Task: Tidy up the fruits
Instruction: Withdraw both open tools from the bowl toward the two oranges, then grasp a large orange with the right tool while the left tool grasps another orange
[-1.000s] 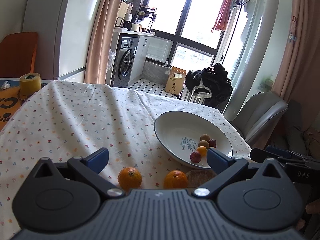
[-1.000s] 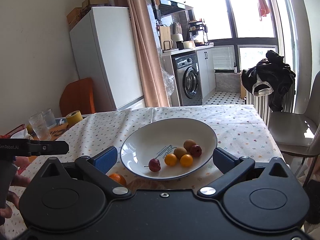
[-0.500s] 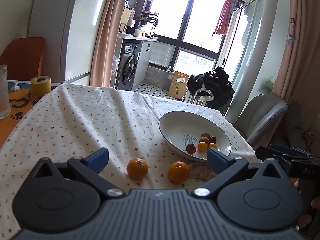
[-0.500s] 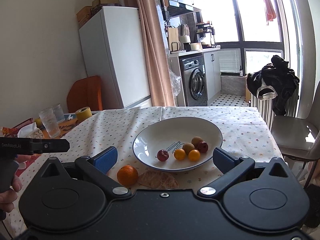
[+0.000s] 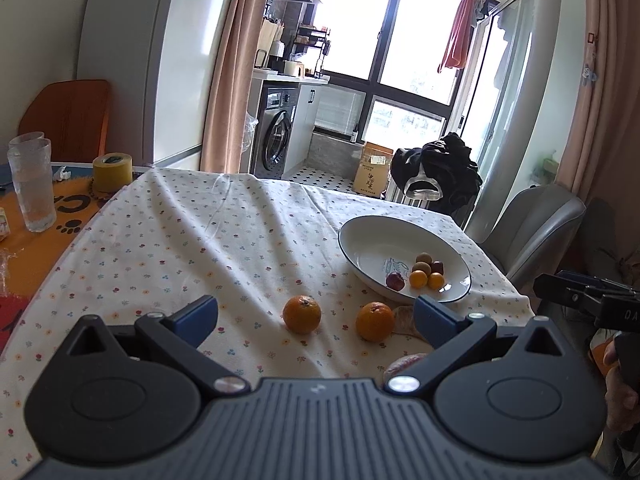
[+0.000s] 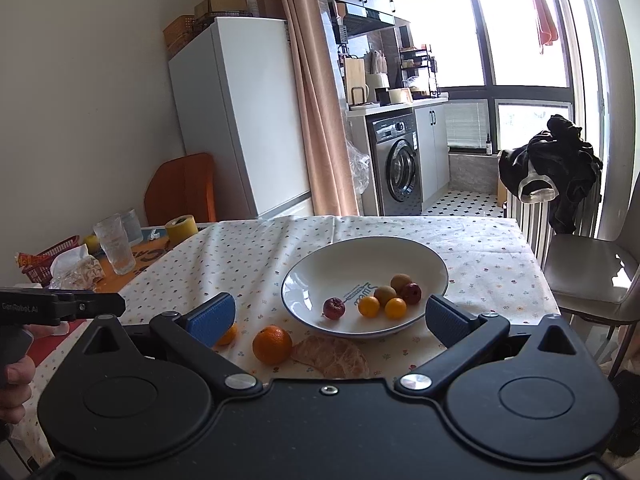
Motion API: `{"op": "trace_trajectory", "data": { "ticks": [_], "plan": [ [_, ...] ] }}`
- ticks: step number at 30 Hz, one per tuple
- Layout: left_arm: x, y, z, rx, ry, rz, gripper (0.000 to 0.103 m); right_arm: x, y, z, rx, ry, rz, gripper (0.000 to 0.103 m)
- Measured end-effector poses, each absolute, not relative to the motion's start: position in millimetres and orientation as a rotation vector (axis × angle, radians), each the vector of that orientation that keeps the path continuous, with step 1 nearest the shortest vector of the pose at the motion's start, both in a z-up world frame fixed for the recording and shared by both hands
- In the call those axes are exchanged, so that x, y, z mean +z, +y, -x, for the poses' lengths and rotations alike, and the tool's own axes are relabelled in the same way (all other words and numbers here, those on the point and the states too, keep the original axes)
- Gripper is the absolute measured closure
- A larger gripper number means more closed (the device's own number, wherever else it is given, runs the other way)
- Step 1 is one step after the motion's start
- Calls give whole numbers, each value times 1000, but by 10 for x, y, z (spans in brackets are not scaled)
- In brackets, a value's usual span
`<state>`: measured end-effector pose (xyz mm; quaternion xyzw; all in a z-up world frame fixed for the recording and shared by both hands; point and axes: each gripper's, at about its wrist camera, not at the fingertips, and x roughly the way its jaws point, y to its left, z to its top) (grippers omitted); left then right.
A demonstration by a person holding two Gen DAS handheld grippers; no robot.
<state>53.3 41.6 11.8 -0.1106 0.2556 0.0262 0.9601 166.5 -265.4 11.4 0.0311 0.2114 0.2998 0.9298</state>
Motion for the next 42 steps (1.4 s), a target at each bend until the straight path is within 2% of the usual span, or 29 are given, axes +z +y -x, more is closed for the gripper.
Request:
{"op": "trace_trajectory", "data": {
  "ticks": [22,31,42],
  "plan": [
    [-86,352,-525,38,533,229,3,-101,-2702,-1605,631,498,-69,11],
    [-211,381,-711,50,550,237,15,-203,-2518,-1702,661,532,-52,20],
    [-394,495,-919,68,588,267,32,-327,-2176,-1864,701,583,-17,25]
  ]
}}
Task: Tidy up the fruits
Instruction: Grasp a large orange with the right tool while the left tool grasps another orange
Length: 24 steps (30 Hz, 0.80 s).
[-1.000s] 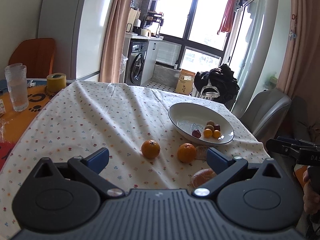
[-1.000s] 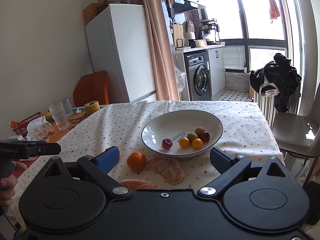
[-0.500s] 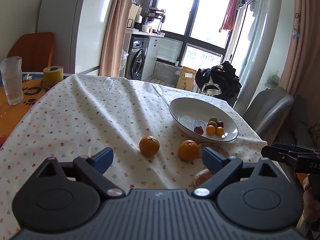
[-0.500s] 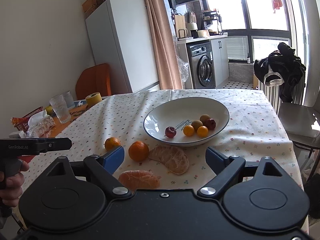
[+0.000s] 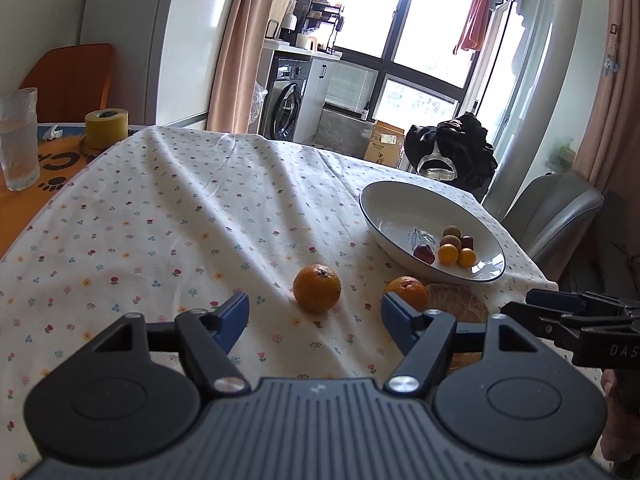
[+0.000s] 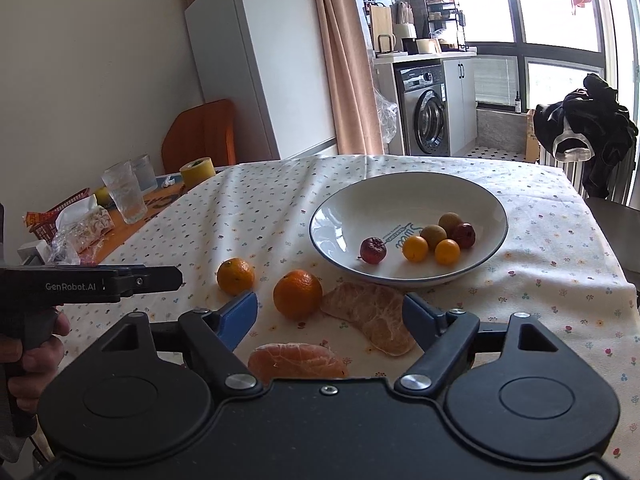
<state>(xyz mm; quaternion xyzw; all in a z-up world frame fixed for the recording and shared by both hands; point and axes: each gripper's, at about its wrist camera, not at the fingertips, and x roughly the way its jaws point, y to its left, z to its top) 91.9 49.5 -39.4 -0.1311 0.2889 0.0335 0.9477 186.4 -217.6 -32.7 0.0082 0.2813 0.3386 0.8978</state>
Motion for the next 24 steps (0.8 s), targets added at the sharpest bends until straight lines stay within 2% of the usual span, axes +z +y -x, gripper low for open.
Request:
{"op": "trace_trajectory", "data": {
  "ticks": [11,24],
  "plan": [
    [-538,592,-1059,87,620,290,43,-522,-1790,-2076,759,643,23,36],
    [-599,696,-1169,101,643,302,43,-630,-1480,-2251,788,658,89,49]
  ]
}}
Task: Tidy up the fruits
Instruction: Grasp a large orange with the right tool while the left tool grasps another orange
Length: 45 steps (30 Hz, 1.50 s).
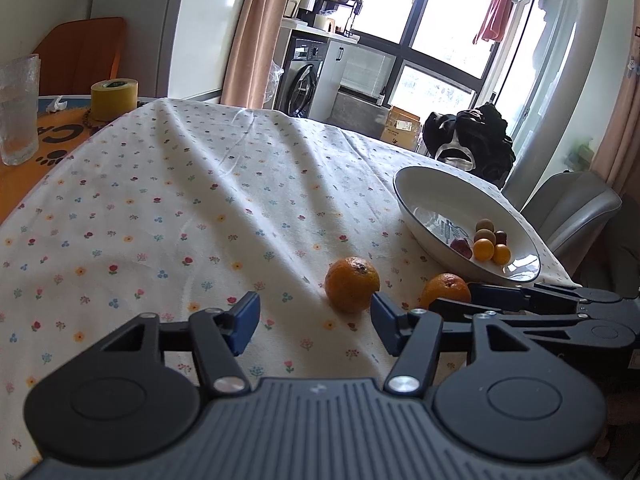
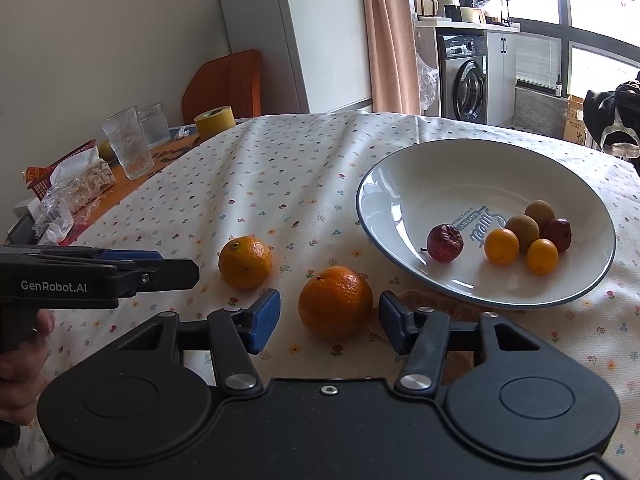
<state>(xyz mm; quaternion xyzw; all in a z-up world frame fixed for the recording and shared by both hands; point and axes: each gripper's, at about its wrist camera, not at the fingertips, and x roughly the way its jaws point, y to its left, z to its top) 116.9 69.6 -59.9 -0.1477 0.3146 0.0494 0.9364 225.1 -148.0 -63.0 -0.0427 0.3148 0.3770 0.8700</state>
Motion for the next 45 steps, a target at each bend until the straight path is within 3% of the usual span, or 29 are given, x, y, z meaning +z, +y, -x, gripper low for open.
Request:
{"op": "trace_trajectory", "data": {
  "ticks": [4,6,8,11,22,45],
  "plan": [
    [-604,709,-1201,107,647,304,43,-639,-1430,-2258,789,641,118,49],
    [-608,702,-1212,106,648,303,43,-642,-1427,-2264,788,634,125,52],
    [-612,689,-1225,105,650,301,43,-643,-1427,-2262,778,626,135,63],
    [-605,671,-1239,103,650,298,43,-636,-1453,-2285,786,629,122,64],
    [-576,611,-1331,75,635,297,43,-525,-1552,-2247,801,600,100,65],
    [-658,454,-1658,49,665,273,56,-309,-1850,-2422,734,526,37,65]
  ]
}}
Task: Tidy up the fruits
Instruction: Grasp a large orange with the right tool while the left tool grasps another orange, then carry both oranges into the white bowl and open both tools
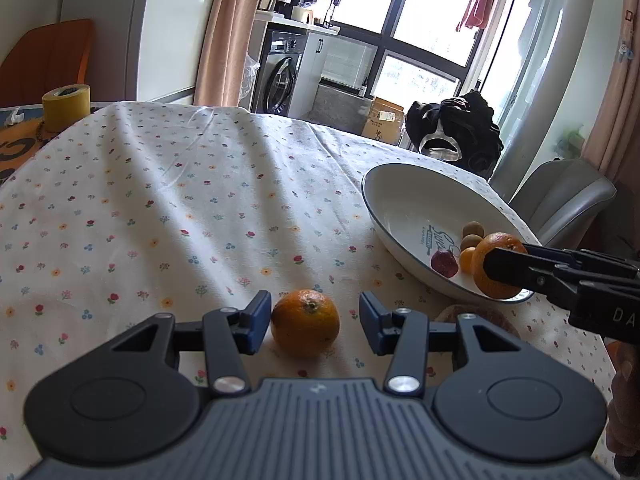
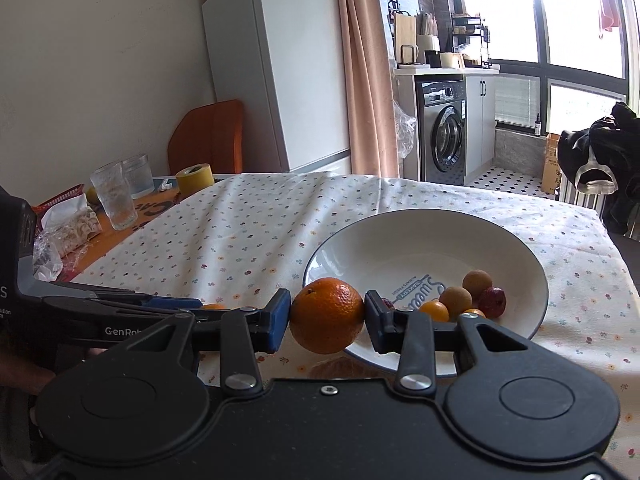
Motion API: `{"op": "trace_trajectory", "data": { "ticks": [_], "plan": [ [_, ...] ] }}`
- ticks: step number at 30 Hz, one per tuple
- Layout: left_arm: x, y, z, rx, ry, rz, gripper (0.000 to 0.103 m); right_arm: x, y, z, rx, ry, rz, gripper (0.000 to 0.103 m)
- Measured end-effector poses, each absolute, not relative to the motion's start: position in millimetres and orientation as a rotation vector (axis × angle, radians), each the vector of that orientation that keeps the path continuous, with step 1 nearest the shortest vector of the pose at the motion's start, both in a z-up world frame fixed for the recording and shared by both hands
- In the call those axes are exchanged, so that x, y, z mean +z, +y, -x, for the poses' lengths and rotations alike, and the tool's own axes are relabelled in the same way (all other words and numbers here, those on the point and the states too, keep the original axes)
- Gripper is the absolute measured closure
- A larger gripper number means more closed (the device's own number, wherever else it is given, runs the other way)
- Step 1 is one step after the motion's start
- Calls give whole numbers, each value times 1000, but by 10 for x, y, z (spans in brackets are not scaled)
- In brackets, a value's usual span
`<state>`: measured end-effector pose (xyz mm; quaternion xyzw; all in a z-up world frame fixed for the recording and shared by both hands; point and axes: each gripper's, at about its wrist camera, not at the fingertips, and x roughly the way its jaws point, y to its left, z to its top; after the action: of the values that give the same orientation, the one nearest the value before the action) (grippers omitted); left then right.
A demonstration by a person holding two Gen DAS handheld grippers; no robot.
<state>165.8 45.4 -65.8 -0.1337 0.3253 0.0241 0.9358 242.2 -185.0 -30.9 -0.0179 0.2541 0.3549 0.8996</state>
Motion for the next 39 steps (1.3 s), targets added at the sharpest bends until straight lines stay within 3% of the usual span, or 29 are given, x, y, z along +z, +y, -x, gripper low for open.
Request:
{"op": "trace_trajectory", "data": {
  "ticks": [6,39],
  "plan": [
    [-754,458,-1707,60,703,276,66,-361,-1957,-2524,687,531,26,65],
    [-258,-321,-2070,-103,636,173,67,-477,-2601,-2606,608,537,-98,61]
  ]
}}
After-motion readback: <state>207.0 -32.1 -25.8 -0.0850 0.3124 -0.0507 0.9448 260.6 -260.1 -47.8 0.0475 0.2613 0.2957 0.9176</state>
